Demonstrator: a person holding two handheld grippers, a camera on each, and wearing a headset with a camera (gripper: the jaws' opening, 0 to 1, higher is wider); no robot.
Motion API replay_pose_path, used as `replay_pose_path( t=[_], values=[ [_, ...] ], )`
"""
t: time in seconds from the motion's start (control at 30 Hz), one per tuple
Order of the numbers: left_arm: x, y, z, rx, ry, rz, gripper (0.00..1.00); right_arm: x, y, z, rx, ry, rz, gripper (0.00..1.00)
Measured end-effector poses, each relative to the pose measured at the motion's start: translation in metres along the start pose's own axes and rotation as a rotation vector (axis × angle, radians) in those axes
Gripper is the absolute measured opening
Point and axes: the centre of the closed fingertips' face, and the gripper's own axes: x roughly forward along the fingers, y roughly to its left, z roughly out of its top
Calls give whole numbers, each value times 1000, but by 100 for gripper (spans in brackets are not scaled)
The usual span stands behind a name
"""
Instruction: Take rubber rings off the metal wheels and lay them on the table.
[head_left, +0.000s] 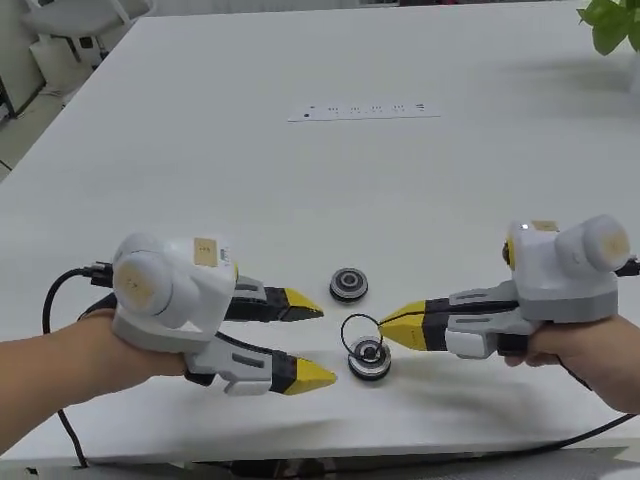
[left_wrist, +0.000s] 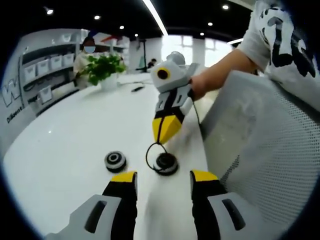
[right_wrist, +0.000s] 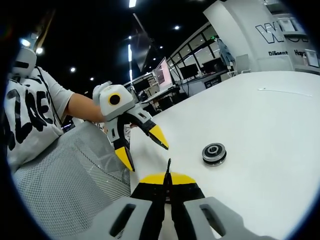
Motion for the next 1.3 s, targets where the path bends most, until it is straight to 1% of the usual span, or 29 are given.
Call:
replay_pose_path(
  t=[0.3, 0.5, 0.63, 0.77, 1.0, 1.17, 1.3],
  values=[
    [-15, 9, -6, -33, -7, 45, 47, 10, 1, 9, -29, 16, 27, 0],
    [-25, 16, -12, -54, -8, 78, 52, 16, -1, 11, -34, 32, 44, 0],
    [-32, 21, -15, -83, -15, 100, 54, 21, 0, 15, -57, 40, 58, 0],
    [-36, 23, -17, -86, -12, 113, 57, 26, 1, 18, -65, 45, 72, 0],
    [-40, 26, -17, -106, -23, 134, 62, 37, 4, 15, -86, 70, 94, 0],
    [-43, 26, -17, -109, -22, 140, 63, 43, -3, 10, -85, 86, 80, 0],
    [-44, 27, -18, -113, -22, 144, 64, 48, -4, 4, -89, 109, 80, 0]
  ],
)
